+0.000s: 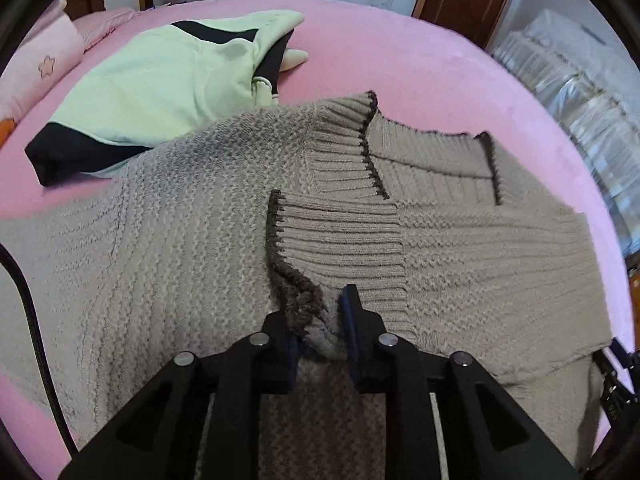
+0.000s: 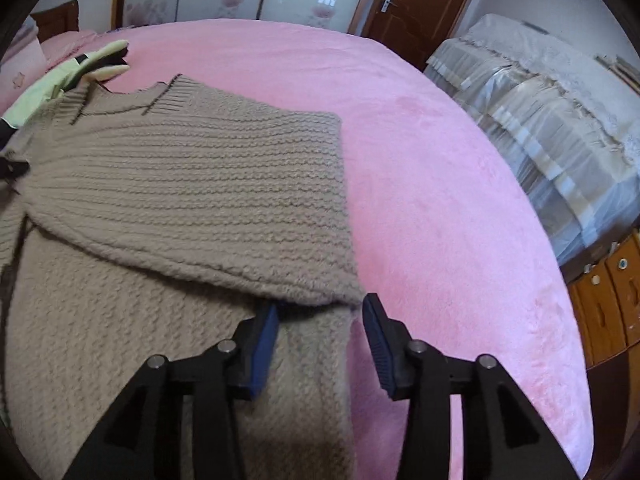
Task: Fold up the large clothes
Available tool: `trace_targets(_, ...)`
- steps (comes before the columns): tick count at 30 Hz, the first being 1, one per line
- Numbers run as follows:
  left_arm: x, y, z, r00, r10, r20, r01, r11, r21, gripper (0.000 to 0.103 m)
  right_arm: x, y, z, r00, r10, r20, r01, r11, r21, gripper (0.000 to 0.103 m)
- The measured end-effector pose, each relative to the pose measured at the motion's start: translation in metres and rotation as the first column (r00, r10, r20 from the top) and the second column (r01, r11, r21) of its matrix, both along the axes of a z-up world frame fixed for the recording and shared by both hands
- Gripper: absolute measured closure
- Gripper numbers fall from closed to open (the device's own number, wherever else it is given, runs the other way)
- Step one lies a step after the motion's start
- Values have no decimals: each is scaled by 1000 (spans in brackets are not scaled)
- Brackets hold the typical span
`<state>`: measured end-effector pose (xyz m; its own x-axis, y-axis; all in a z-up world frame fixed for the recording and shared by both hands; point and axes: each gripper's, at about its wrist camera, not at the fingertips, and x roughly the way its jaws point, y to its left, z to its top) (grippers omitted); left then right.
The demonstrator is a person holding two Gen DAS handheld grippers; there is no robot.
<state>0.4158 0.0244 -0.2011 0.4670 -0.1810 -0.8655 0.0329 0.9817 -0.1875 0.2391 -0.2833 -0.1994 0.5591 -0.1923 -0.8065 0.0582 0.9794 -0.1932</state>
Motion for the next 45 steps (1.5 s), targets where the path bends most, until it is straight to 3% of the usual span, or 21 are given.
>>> trace_targets(1,1,4,4,1000,-5,-12,5,999,-37,64,-4,-4,8,1000,20,0,-20,999,43,57)
trace_targets(2,3,7,9,1000,-13,-22,11,998,-66,46,-7,-7,17,999,42,5,-43,995,88,57)
trace_targets(3,3,10,12,1000,-14,-19,12,997,-78,40,-11,-7,27,998,61,18,-63,990,125,57)
trace_targets(4,3,13,16,1000,-14,-3,14,997,-79,39,-15,-4,37,997,72,35,-77,986,149,53)
trace_targets(7,11,20,26,1000,-14,20,15,998,-65,39,-9,-10,64,994,55,98,-73,978,195,28)
trace_targets(8,17,20,25,1000,-4,16,5,998,-59,39,0,-14,68,992,45,114,-69,974,215,24)
trace_targets(13,46,25,1,998,35,-44,-37,998,-54,39,83,-29,53,996,-16,85,-3,976,216,24)
trace_targets(16,53,18,-8,999,19,-32,-20,999,-36,57,129,-37,26,998,-59,17,54,974,218,24)
trace_targets(18,58,11,-9,1000,5,-14,-5,1000,10,77,150,-42,6,996,-88,-20,90,974,206,31)
trace_targets(19,61,8,-8,1000,-3,-5,3,1000,18,82,161,-46,-8,994,-89,-67,102,970,222,59)
trace_targets(20,61,5,-7,1000,-8,7,7,1000,18,86,165,-51,-15,991,-99,-88,118,961,251,75)
trace_targets(24,66,0,-17,1000,13,15,-14,998,68,86,155,-64,-25,985,-162,-55,171,936,306,75)
trace_targets(26,66,0,-19,1000,24,12,-25,997,68,83,151,-67,-24,983,-178,-40,181,930,319,71)
trace_targets(29,61,1,-4,999,40,7,-40,997,71,77,140,-58,-6,983,-183,-22,183,953,239,60)
trace_targets(32,40,4,26,998,50,45,-54,994,93,73,115,-29,23,990,-128,60,117,981,157,60)
trace_targets(35,14,-2,49,993,64,94,-70,996,60,58,86,4,45,991,-43,123,14,974,225,60)
trace_targets(37,-7,-10,58,991,66,120,-67,998,4,56,73,39,48,992,34,118,-66,957,284,60)
trace_targets(41,-23,-31,48,992,68,103,-64,997,-34,56,63,97,34,987,139,85,-159,937,312,60)
trace_targets(45,-17,-43,11,995,91,37,-92,995,39,56,59,109,8,989,142,34,-146,958,245,60)
